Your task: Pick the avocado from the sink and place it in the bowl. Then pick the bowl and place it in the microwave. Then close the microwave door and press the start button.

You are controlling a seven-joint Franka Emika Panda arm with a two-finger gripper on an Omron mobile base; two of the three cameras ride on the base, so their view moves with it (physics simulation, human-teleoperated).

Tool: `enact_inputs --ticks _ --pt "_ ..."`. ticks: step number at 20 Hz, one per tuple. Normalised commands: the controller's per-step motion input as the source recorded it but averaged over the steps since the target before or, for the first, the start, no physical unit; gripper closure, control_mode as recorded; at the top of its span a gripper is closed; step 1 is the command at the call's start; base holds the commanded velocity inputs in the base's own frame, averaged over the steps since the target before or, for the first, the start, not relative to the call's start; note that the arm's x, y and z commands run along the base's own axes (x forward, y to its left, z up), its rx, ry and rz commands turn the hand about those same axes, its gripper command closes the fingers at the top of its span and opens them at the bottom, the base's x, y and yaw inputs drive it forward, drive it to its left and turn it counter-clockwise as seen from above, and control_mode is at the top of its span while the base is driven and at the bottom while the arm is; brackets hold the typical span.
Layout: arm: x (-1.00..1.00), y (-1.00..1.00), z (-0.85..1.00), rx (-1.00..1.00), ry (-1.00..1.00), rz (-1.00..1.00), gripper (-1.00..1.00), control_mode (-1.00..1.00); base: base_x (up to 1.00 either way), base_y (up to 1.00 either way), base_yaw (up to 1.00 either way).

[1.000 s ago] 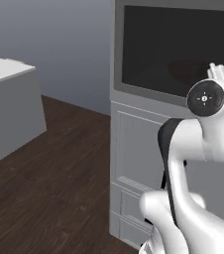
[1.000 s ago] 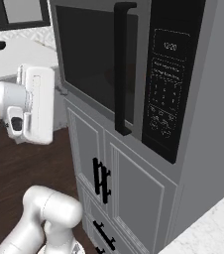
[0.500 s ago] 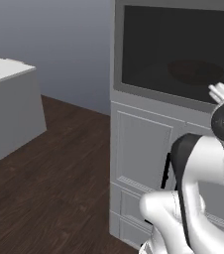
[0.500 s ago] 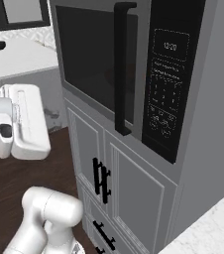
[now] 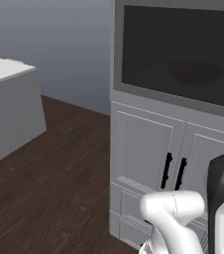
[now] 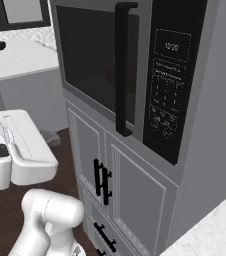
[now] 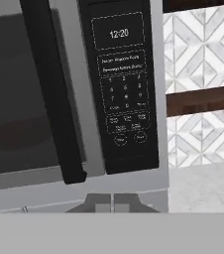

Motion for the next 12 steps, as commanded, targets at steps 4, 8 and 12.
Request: enact_inputs --ticks 4,8,12 --pt "-0.03 -0.25 -0.15 -0.25 -0.04 -0.01 1.0 -1.0 0.0 0.0 0.0" --pt "0.09 -0.42 -0.34 -0.02 0.0 0.0 1.0 -1.0 0.0 0.0 0.0" --pt "0.14 -0.33 -0.47 0.0 0.0 0.0 1.0 -1.0 0.0 0.0 0.0"
